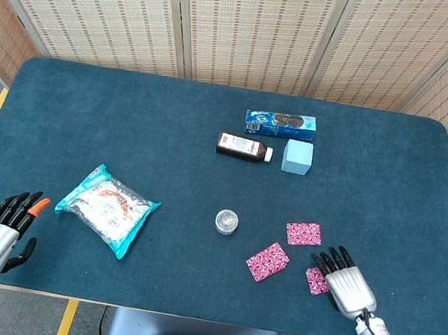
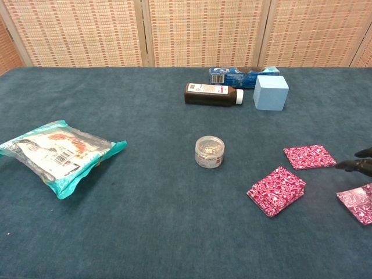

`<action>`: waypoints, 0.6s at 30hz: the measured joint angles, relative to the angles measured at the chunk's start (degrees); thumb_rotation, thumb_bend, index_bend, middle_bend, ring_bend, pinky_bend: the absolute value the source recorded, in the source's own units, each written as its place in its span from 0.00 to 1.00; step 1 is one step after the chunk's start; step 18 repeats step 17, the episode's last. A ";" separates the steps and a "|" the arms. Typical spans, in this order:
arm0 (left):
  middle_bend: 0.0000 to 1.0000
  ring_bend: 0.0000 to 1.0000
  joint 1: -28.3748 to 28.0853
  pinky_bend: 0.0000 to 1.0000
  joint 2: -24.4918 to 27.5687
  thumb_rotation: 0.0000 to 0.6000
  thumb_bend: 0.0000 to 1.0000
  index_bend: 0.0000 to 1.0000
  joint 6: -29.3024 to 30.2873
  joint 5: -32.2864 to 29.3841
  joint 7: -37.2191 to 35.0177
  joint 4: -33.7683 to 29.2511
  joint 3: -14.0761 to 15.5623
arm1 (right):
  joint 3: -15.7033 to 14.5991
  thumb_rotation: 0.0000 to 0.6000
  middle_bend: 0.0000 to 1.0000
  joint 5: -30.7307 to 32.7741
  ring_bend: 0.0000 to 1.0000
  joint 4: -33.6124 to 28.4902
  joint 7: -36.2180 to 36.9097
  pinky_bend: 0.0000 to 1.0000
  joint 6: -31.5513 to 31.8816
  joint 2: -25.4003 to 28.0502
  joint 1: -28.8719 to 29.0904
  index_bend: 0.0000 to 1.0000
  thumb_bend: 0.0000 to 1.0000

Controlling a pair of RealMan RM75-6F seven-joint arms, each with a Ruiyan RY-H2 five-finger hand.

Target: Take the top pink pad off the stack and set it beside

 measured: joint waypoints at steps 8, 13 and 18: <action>0.00 0.00 0.11 0.11 -0.04 1.00 0.54 0.00 1.02 0.14 -0.57 0.42 -0.43 | 1.39 1.00 0.01 -2.32 0.00 -5.49 1.76 0.00 9.94 5.21 -3.53 0.00 0.31; 0.00 0.00 0.40 0.11 -0.99 1.00 0.54 0.00 3.22 0.72 -1.15 1.98 -1.14 | 3.66 1.00 0.00 -1.26 0.00 -5.77 3.87 0.00 21.16 6.06 -9.00 0.00 0.31; 0.00 0.00 0.52 0.10 -1.72 1.00 0.54 0.00 3.74 0.92 -0.73 2.69 -1.47 | 6.01 1.00 0.00 0.67 0.00 -4.39 7.28 0.00 28.33 5.92 -12.28 0.00 0.31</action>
